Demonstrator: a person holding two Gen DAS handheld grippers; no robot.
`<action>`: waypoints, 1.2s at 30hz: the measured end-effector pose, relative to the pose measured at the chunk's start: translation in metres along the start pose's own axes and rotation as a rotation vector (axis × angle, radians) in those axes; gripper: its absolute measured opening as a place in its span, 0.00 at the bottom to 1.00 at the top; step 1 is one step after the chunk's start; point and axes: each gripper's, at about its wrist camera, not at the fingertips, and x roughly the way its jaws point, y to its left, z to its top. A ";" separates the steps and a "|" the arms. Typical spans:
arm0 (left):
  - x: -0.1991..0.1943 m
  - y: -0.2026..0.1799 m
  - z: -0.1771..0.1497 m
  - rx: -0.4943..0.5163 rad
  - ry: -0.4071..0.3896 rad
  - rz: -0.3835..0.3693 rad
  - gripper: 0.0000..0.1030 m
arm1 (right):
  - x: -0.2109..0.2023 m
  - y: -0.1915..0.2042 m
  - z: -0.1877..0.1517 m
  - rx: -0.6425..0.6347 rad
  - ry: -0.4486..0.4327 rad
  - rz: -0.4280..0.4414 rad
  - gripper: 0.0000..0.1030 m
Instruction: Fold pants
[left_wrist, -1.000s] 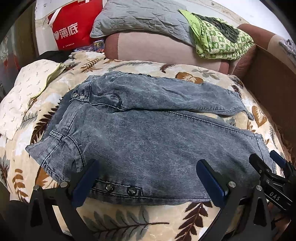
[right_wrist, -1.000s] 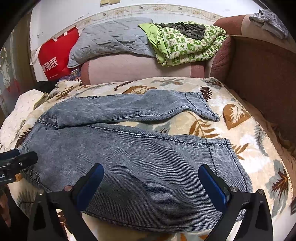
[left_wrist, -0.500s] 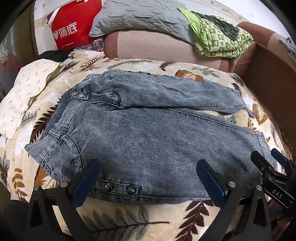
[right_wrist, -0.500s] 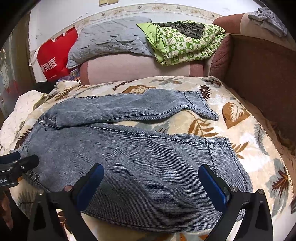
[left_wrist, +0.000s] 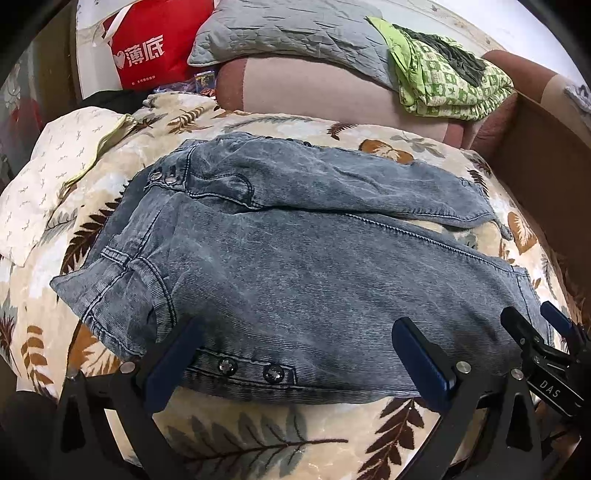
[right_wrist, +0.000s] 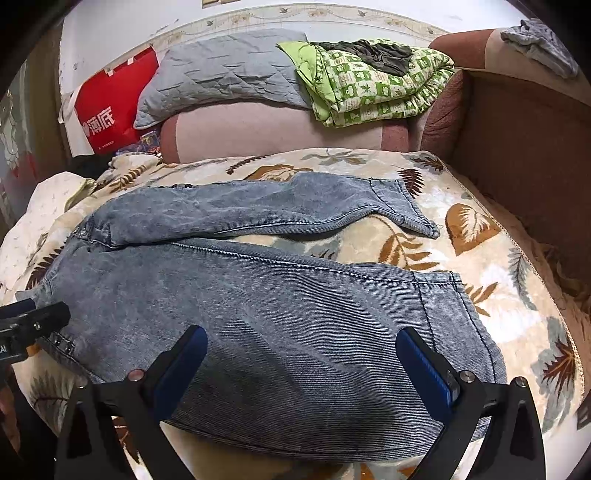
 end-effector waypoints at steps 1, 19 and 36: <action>0.000 0.000 0.000 -0.001 0.001 -0.001 1.00 | 0.000 0.000 0.000 0.000 0.001 0.000 1.00; -0.004 0.169 -0.017 -0.519 0.050 0.121 1.00 | -0.025 -0.099 -0.047 0.556 0.277 0.320 1.00; 0.026 0.182 -0.009 -0.538 0.079 0.049 0.64 | 0.006 -0.194 -0.054 0.935 0.256 0.185 0.59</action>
